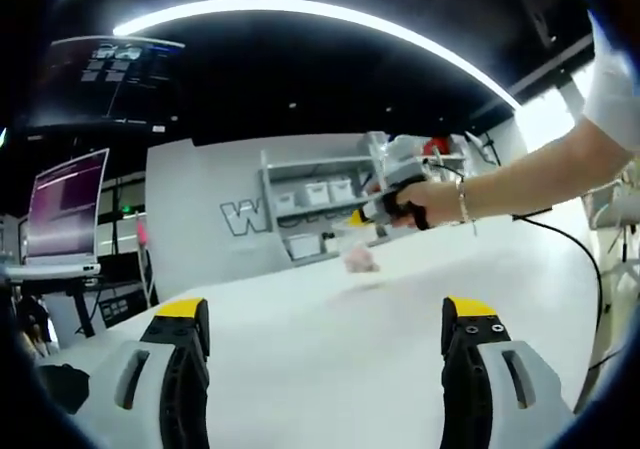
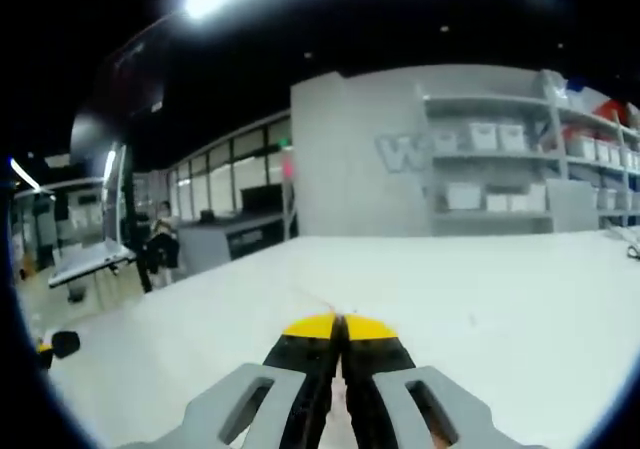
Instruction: Open the resealable bag by pulling the two sides of the seal apart until the entire bag opening is separated and visibly accessible.
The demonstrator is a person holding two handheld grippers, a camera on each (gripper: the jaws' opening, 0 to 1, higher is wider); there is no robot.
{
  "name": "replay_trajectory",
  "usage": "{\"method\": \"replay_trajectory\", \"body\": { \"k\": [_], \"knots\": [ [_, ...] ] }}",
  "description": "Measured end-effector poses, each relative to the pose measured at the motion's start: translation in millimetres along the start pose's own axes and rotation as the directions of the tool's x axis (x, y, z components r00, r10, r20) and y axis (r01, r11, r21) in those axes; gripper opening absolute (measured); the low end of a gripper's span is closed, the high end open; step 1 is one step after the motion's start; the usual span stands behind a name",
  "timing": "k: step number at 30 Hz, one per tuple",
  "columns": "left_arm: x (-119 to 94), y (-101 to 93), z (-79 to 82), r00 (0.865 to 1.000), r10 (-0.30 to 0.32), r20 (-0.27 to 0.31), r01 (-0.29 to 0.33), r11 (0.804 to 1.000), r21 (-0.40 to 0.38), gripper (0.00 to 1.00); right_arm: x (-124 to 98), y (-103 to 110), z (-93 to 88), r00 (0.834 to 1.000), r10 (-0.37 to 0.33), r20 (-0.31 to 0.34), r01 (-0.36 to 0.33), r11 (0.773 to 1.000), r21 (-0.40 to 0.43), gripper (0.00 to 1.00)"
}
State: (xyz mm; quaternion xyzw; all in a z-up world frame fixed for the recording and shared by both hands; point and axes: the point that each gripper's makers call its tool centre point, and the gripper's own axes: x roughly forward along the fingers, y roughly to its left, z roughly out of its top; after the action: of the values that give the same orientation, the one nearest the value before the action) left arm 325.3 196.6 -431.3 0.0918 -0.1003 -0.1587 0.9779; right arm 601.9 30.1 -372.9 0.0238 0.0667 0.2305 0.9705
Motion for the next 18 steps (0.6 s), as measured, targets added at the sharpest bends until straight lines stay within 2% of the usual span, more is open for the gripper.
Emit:
{"method": "replay_trajectory", "body": {
  "k": [18],
  "knots": [
    [2.1,-1.5,-1.5,1.000,-0.003,-0.008,0.003,1.000,0.010,0.94,35.8,-19.7,-8.5,0.998,-0.046,-0.038,0.044,0.998,-0.041,0.00]
  ]
}}
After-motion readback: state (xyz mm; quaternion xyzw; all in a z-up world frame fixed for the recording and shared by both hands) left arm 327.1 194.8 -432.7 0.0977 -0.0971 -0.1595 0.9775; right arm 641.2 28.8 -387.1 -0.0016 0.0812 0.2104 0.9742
